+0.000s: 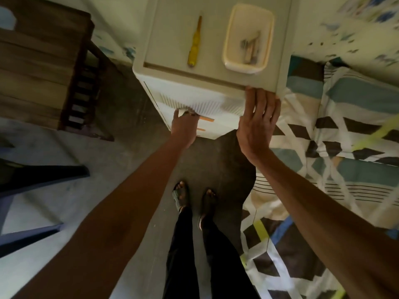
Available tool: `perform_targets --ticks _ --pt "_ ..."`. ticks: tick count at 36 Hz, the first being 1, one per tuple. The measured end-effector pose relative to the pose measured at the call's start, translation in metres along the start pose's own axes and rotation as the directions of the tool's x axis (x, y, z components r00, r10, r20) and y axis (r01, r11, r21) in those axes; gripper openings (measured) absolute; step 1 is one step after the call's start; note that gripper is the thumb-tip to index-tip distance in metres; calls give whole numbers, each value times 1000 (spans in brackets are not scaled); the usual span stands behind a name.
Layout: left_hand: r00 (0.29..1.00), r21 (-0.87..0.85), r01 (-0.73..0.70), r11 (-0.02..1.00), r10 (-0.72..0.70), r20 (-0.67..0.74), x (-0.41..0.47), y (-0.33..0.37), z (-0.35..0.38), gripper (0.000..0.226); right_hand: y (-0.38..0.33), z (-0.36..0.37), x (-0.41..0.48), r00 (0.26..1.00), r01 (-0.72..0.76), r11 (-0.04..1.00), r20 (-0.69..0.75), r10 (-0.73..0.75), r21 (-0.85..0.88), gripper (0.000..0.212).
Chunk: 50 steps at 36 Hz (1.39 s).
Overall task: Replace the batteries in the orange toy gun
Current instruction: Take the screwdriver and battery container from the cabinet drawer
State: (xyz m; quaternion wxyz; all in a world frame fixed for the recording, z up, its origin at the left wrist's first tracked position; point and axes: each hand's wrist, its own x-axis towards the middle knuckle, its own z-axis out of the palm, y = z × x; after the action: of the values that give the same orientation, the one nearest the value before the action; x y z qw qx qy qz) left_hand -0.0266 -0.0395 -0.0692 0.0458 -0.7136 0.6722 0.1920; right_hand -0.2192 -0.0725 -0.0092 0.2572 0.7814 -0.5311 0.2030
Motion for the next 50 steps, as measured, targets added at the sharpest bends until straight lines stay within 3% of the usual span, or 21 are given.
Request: perform_targets --ticks 9,12,16,19,24,28,31,34,37,40,44,47,50 --pt "998 115 58 992 -54 -38 -10 5 11 76 7 12 1 991 42 999 -128 -40 11 41" --pt "1000 46 18 999 -17 -26 -7 0 9 76 5 9 1 993 32 999 -116 -31 0 41" --pt "998 -115 -47 992 52 38 -8 -15 -5 62 5 -7 3 999 32 999 15 -32 5 41" --pt "999 -222 4 975 3 34 -17 -22 -25 44 7 -32 9 983 6 990 180 -31 138 51" --pt "997 -446 62 893 -76 -15 -56 -12 -76 27 15 -72 26 890 -208 880 456 -11 427 68" --pt "995 -510 36 859 -81 -66 -80 5 -128 18 27 -100 59 852 -461 648 508 130 607 35" --pt "973 -551 17 834 -140 -181 -83 16 -165 16 36 -114 91 758 -625 541 604 246 563 17" --pt "937 -629 39 777 -248 -248 -74 27 -201 11 41 -111 116 611 -747 488 757 233 453 23" --pt "907 -612 94 785 -321 -272 -53 35 -231 14 43 -104 139 448 -859 382 862 238 341 28" --pt "894 -627 209 751 -406 -188 -31 37 -241 29 38 -93 153 405 -868 405 882 243 287 29" --pt "909 -563 318 762 -415 -48 -5 37 -237 43 30 -83 166 299 -933 294 903 307 209 27" --pt "920 -501 346 793 -392 15 3 40 -236 48 24 -83 172 294 -931 315 891 345 185 22" --pt "923 -484 353 801 -383 40 6 40 -236 39 19 -79 174 283 -923 353 892 352 153 21"
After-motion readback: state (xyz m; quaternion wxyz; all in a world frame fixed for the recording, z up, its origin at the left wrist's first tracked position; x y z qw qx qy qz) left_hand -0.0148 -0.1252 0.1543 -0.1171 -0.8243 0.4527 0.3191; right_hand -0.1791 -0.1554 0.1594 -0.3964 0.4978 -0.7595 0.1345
